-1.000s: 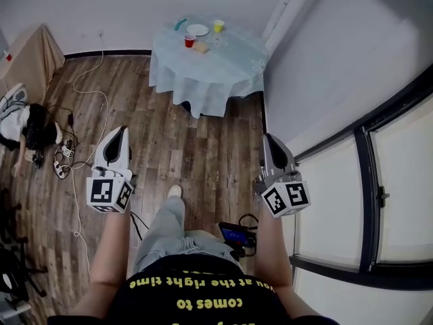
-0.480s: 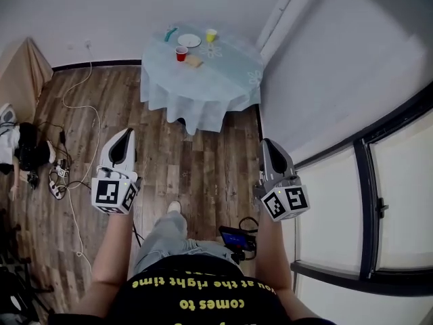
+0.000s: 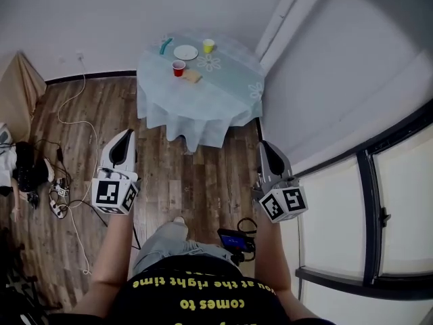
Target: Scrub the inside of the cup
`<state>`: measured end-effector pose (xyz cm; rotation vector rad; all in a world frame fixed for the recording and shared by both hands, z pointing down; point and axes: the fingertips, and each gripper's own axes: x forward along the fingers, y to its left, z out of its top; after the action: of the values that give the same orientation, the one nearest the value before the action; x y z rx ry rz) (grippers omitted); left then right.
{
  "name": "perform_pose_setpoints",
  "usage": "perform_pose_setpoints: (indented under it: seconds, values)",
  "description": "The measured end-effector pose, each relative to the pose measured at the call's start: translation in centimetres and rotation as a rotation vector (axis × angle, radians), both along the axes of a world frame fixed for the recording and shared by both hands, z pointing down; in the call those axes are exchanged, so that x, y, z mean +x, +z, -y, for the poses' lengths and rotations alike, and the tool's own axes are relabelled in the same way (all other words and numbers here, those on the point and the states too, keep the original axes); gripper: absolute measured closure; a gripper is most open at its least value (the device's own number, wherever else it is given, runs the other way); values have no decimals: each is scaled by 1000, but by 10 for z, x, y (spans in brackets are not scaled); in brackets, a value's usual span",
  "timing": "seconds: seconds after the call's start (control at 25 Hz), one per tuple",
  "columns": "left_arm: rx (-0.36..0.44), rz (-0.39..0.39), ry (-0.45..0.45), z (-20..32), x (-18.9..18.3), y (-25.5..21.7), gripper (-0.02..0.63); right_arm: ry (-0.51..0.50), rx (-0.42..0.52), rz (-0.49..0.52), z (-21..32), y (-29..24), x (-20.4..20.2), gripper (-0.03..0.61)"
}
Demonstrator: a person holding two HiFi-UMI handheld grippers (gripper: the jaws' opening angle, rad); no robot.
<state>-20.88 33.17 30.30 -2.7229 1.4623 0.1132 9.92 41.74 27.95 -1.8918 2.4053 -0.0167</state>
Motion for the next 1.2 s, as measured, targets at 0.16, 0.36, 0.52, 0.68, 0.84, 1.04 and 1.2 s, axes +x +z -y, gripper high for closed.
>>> perform_pose_setpoints:
  seconds: [0.16, 0.36, 0.52, 0.68, 0.84, 1.04, 1.2]
  values:
    - [4, 0, 19, 25, 3, 0, 612, 14, 5, -4, 22, -1, 1, 574]
    - [6, -1, 29, 51, 3, 2, 612, 21, 1, 6, 46, 0, -2, 574]
    - [-3, -5, 27, 67, -1, 6, 612, 19, -5, -3, 62, 4, -5, 574]
    - [-8, -5, 26, 79, -4, 11, 612, 16, -9, 1, 77, 7, -8, 574]
    - [-15, -9, 20, 91, -11, 14, 613, 10, -9, 1, 92, 7, -15, 573]
    - [-17, -16, 10, 103, -16, 16, 612, -1, -10, 2, 104, 6, -20, 574]
    - [-22, -12, 13, 106, -16, 18, 612, -4, -15, 3, 110, 8, -21, 574]
